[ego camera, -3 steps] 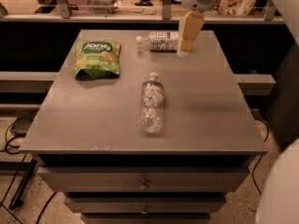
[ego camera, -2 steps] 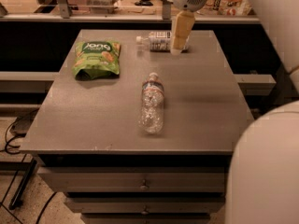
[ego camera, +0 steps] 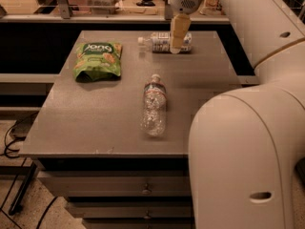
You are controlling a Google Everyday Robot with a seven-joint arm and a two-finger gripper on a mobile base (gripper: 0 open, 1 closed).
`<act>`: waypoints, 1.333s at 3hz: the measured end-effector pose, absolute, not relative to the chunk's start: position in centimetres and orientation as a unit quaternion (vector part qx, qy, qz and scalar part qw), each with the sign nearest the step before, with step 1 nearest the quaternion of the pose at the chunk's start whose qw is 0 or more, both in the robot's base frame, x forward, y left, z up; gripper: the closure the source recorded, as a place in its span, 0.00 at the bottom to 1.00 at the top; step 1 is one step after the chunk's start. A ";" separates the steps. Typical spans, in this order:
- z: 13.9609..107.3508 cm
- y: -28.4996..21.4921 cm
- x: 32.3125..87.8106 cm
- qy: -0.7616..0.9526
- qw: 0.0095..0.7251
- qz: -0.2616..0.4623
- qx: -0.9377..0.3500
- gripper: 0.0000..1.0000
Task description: Place blue plastic bottle upright
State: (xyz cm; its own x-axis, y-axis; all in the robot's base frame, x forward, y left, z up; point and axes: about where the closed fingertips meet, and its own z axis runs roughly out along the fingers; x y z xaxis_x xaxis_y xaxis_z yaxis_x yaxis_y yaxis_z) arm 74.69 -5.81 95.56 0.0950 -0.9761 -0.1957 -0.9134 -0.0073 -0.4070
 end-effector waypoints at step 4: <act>91.0 -4.8 78.2 0.689 0.214 -0.058 -0.690 0.00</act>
Offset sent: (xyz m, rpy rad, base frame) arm 0.0214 0.0130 -0.0316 0.0464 0.0377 -0.0352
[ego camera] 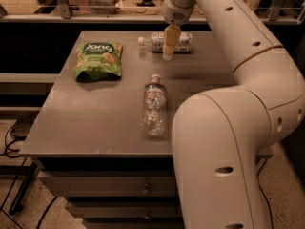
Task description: Place blue plastic bottle upright
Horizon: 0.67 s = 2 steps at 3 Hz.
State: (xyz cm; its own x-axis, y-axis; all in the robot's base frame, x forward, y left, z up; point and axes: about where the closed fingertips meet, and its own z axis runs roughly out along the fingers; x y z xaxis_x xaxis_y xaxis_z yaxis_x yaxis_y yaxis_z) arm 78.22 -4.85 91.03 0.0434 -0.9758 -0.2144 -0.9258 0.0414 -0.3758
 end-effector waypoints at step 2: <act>88.6 -5.7 79.9 0.698 0.189 -0.068 -0.688 0.00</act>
Offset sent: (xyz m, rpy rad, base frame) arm 0.0383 -0.0230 -0.0215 -0.0935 0.0617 -0.0363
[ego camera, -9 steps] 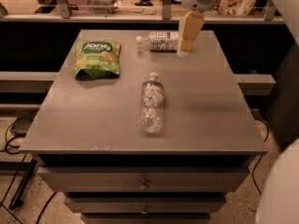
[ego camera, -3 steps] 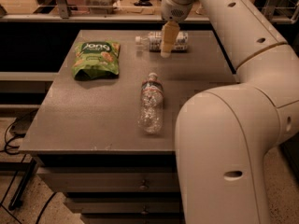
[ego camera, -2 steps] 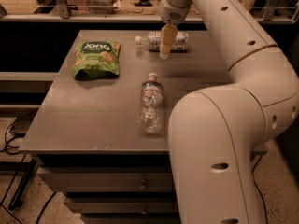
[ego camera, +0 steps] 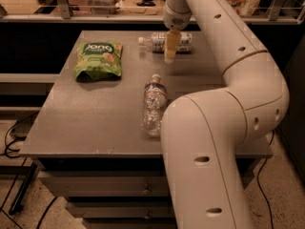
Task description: Place blue plastic bottle upright
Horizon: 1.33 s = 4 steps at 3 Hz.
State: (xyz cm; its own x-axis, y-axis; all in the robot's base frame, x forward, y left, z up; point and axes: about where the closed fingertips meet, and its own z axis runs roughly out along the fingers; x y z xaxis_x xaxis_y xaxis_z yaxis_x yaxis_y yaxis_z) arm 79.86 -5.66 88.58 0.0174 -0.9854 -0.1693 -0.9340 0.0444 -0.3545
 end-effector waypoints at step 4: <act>86.9 -5.7 81.1 0.698 0.183 -0.064 -0.689 0.00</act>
Offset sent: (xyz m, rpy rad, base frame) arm 0.0361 -0.0094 -0.0136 -0.0445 0.0899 0.0113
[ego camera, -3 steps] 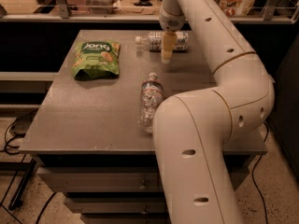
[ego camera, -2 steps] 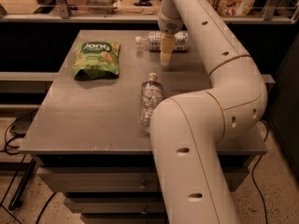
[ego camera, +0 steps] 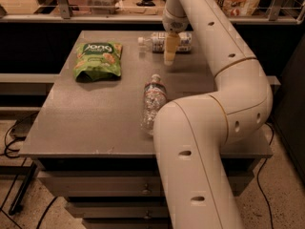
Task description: Place blue plastic bottle upright
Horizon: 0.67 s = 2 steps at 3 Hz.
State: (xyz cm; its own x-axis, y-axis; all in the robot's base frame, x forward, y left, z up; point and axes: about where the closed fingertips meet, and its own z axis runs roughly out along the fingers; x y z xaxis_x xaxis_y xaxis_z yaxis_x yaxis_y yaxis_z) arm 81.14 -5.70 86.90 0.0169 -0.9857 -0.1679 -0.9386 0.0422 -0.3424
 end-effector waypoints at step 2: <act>86.8 -5.4 81.1 0.698 0.189 -0.056 -0.688 0.00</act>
Offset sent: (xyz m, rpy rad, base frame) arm 0.0165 -0.0065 0.0141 0.0100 0.0685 0.0096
